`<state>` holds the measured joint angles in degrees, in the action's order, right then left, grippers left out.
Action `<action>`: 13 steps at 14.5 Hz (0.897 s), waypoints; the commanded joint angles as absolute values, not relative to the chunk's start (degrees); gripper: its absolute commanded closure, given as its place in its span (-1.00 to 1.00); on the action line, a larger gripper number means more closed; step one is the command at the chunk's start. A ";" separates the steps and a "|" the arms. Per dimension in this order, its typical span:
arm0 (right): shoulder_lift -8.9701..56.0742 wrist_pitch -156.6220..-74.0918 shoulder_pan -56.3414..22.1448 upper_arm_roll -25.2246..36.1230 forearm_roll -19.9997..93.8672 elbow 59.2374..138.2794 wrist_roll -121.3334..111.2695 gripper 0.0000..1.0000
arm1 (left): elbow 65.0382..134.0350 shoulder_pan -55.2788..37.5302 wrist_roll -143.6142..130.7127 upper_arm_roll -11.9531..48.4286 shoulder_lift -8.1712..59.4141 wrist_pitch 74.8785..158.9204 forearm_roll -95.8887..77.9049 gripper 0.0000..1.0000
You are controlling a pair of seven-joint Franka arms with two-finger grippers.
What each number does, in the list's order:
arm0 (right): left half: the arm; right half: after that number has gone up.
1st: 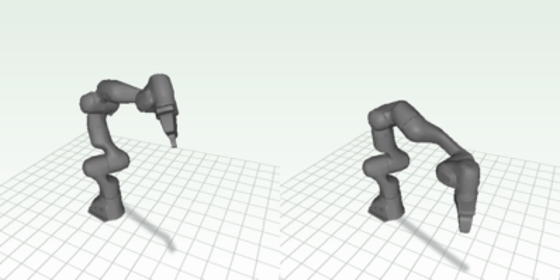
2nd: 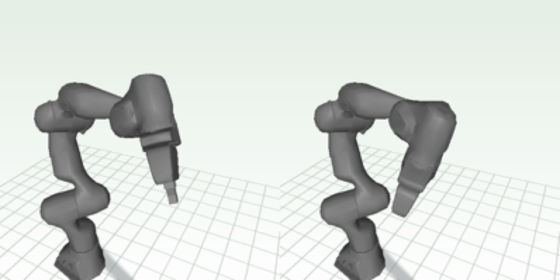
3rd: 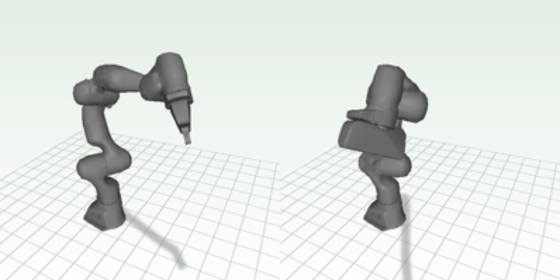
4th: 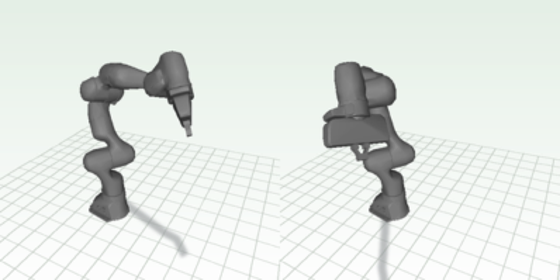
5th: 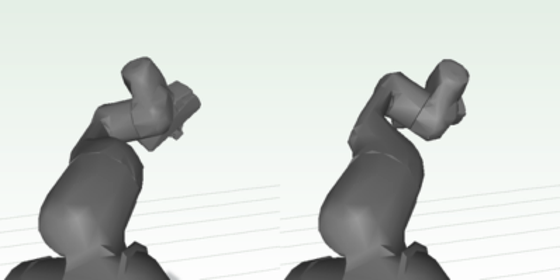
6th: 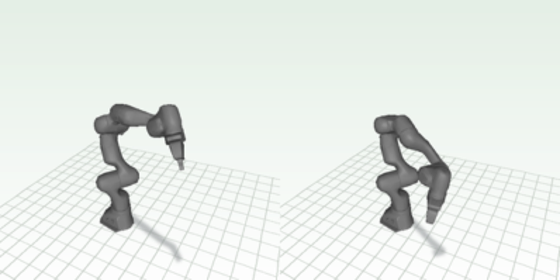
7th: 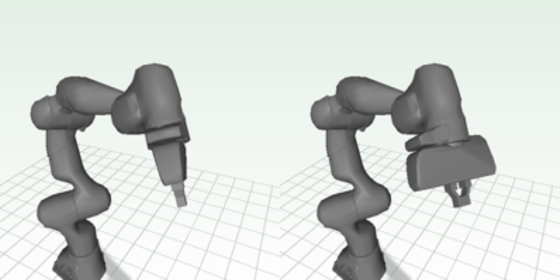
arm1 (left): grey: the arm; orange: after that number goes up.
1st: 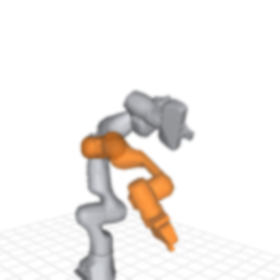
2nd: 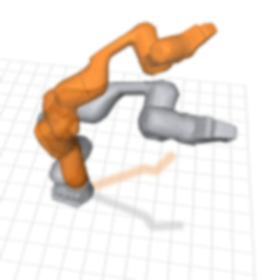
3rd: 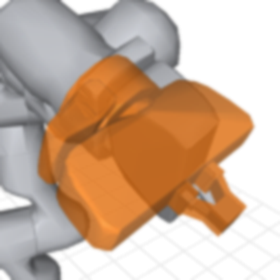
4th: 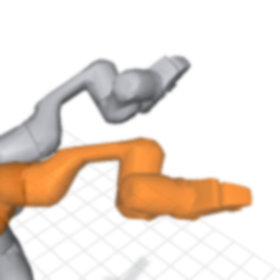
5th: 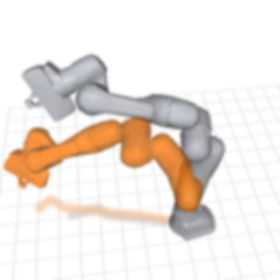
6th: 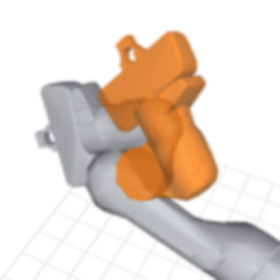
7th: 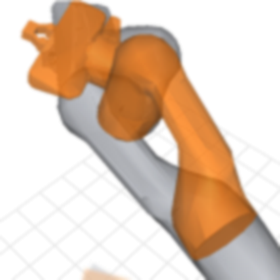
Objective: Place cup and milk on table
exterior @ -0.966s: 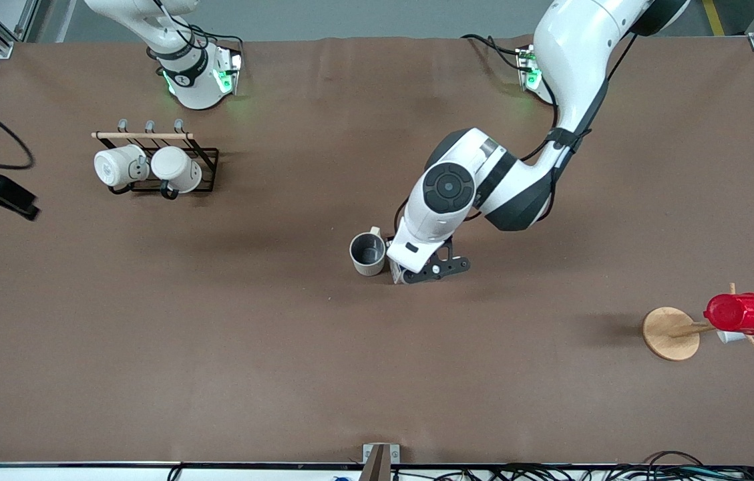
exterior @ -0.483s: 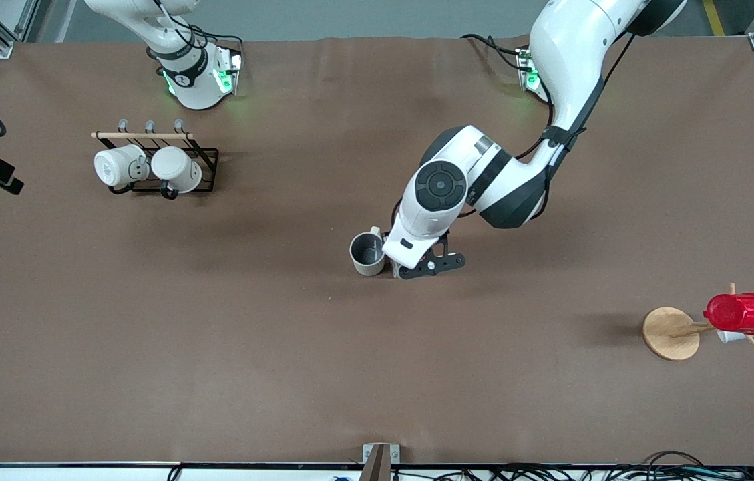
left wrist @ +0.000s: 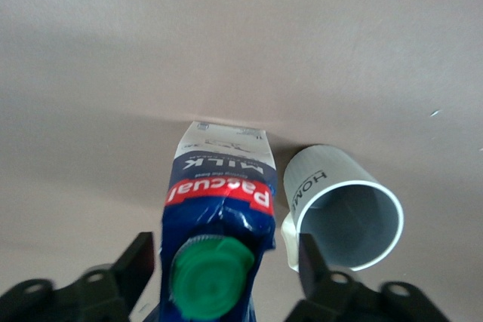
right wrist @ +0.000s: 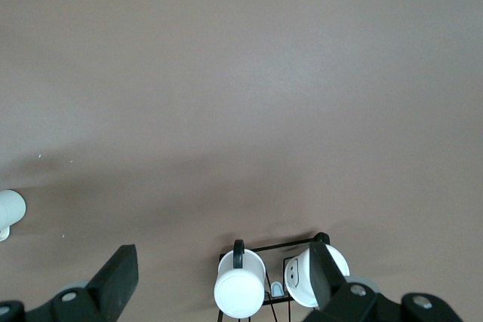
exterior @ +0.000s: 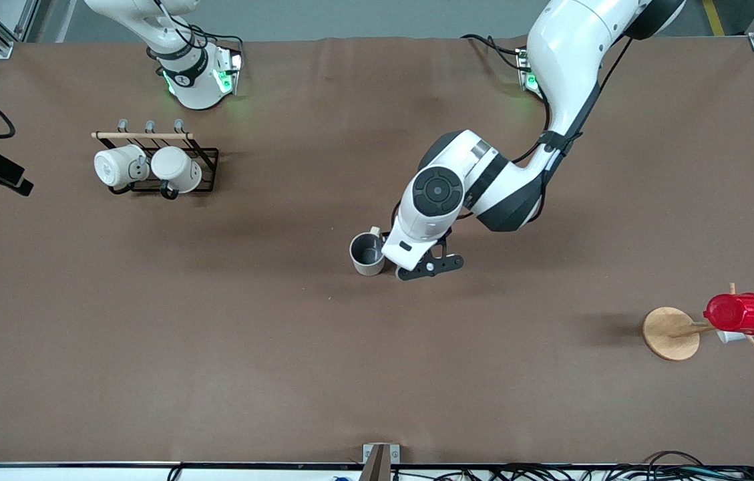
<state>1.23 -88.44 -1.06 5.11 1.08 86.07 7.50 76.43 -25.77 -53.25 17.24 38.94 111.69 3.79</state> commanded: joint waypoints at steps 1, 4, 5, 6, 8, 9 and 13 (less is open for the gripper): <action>0.70 -88.16 -1.05 5.01 2.20 86.48 8.44 -1.00 | 76.03 -22.61 -53.35 16.52 32.80 110.22 6.58 -1.00; 0.70 -87.46 -0.97 5.01 1.67 86.40 7.12 -1.00 | 76.03 -17.07 -47.32 16.52 27.00 105.75 11.58 -1.00; 0.70 -86.84 -0.97 5.01 1.50 86.22 6.42 -1.00 | 76.11 -14.79 -44.15 16.52 25.16 104.78 12.91 -1.00; 0.70 -86.57 -0.97 5.10 1.41 86.13 5.55 -1.00 | 76.46 -11.72 -40.03 16.61 22.79 103.90 13.44 -1.00; 0.70 -86.49 -0.88 5.10 1.41 86.13 3.88 -1.00 | 76.55 -7.58 -32.64 16.79 19.18 101.44 13.36 -1.00; 0.70 -86.14 -0.79 5.18 1.32 86.05 3.43 -1.00 | 76.55 -5.56 -29.04 16.96 17.51 98.29 13.27 -1.00; 0.70 -85.78 -0.79 5.19 1.41 86.04 3.34 -1.00 | 78.48 -1.60 -19.87 17.23 11.62 91.76 10.73 -1.00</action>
<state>1.23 -86.41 -1.03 5.18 1.08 86.04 4.19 74.81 -3.22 -22.48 16.55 15.71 92.94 12.03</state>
